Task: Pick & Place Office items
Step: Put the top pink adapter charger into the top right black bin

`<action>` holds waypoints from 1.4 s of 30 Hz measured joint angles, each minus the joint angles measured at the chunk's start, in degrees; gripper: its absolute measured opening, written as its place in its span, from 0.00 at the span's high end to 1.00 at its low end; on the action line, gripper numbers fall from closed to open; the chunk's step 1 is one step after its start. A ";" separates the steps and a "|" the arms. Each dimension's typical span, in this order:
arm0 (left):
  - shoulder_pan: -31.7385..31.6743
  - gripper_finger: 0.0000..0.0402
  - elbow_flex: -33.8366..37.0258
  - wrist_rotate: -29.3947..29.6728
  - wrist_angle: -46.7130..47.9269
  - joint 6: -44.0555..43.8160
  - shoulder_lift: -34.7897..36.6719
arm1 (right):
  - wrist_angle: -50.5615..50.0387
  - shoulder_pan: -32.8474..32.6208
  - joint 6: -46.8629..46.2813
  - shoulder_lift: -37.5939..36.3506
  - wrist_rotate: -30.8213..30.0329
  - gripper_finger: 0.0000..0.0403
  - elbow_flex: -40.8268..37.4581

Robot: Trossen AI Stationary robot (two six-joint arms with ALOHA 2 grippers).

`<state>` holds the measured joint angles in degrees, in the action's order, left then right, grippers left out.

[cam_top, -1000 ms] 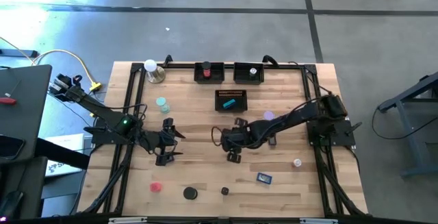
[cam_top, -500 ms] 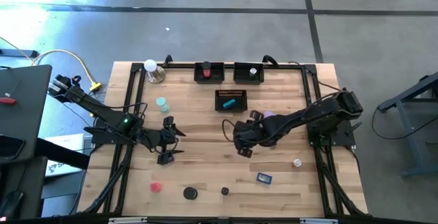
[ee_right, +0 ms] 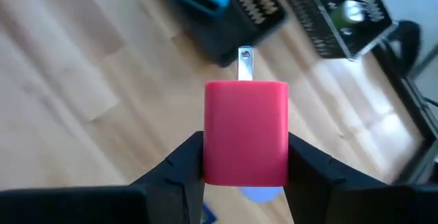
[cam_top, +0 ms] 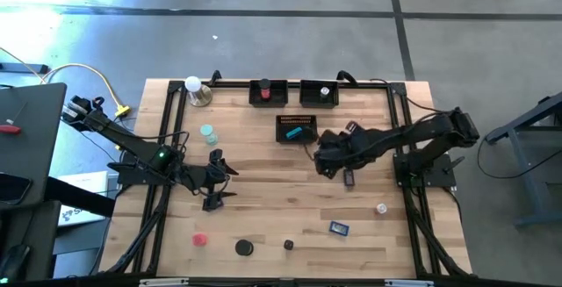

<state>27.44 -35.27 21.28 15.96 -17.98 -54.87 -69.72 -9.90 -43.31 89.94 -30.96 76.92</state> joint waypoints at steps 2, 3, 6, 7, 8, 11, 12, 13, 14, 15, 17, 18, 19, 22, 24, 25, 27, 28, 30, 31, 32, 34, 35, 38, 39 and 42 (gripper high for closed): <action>0.00 0.25 0.00 0.02 -0.65 -0.06 0.00 | -0.79 1.65 0.07 -0.81 -0.42 0.65 -0.04; 0.00 0.25 0.00 0.00 -1.13 -0.08 0.00 | -0.93 2.69 0.67 -1.30 -0.60 0.65 -0.04; -0.02 0.25 0.00 0.00 -2.29 0.40 0.00 | -0.69 6.34 3.06 -2.47 -0.70 0.65 -0.02; -0.02 0.25 -0.01 -0.02 -2.61 0.43 0.00 | -0.50 7.69 4.08 -2.61 -0.68 0.65 -0.02; -0.01 0.25 -0.02 -0.02 -2.60 0.54 0.00 | -0.30 9.12 5.02 -2.88 -0.69 0.65 -0.02; -0.02 0.25 -0.02 -0.02 -2.57 0.57 0.00 | 0.08 13.61 9.03 -3.52 -0.63 0.65 -0.02; -0.07 0.25 -0.02 -0.02 -2.57 0.61 0.00 | 0.40 15.15 10.79 -3.57 -0.59 0.65 -0.02; -0.04 0.25 -0.02 -0.02 -2.57 0.79 0.00 | 0.59 16.76 12.68 -3.57 -0.53 0.65 0.00; -0.07 0.25 -0.02 0.00 -2.57 1.20 0.01 | 0.85 18.46 14.53 -3.54 -0.24 0.65 0.00; -0.05 0.25 -0.02 0.01 -2.57 1.51 0.01 | 1.36 20.14 16.52 -3.47 0.42 0.65 0.00; -0.07 0.25 -0.02 0.03 -2.57 1.64 0.00 | 3.35 23.62 20.48 -3.46 2.62 0.65 0.00; -0.07 0.25 -0.02 0.04 -2.56 1.66 0.00 | 4.72 25.24 22.40 -3.46 3.76 0.65 0.00; -0.08 0.25 -0.02 0.04 -2.57 1.66 0.00 | 6.35 26.77 24.40 -3.46 4.74 0.65 0.00; -0.76 0.25 -0.02 0.05 -2.57 1.66 0.00 | 11.16 31.08 29.67 -3.42 8.12 0.65 0.00; -1.36 0.25 -0.02 0.09 -2.55 1.66 0.00 | 13.85 33.85 32.95 -3.42 10.95 0.65 0.00; -1.66 0.25 -0.02 0.09 -2.57 1.66 0.00 | 15.27 35.11 34.83 -3.42 12.69 0.65 0.00; -2.45 0.25 -0.02 0.11 -2.55 1.63 0.00 | 17.78 37.25 38.89 -3.31 16.26 0.65 0.00; -2.87 0.25 -0.02 0.11 -2.56 1.62 0.01 | 19.06 38.10 40.66 -2.98 17.66 0.65 0.00; -3.58 0.25 -0.02 0.10 -2.55 1.62 0.00 | 21.16 39.38 43.50 -2.29 19.47 0.65 0.00; -3.91 0.25 -0.02 0.11 -2.55 1.62 0.00 | 21.67 40.30 44.81 -1.76 20.35 0.65 0.00; -4.29 0.25 -0.02 0.11 -2.55 1.62 0.02 | 22.02 41.09 46.24 -1.29 20.93 0.65 0.00; -5.12 0.25 -0.02 0.11 -2.55 1.60 0.00 | 22.67 42.20 48.86 0.26 21.07 0.65 0.00; -5.49 0.25 -0.02 0.11 -2.56 1.60 0.00 | 22.91 42.73 49.94 1.14 21.01 0.65 0.00; -6.88 0.25 -0.02 0.11 -2.57 1.58 0.01 | 24.14 44.84 52.62 3.95 21.02 0.65 -0.03; -7.42 0.25 -0.02 0.13 -2.57 1.58 0.01 | 24.71 45.46 53.70 4.84 21.09 0.65 -0.04; -9.09 0.25 -0.02 0.13 -2.65 1.55 0.00 | 26.65 47.02 56.65 7.47 21.09 0.65 -0.04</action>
<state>18.35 -35.29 21.41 13.31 -16.43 -54.87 -43.07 37.12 13.34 97.41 -9.87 76.88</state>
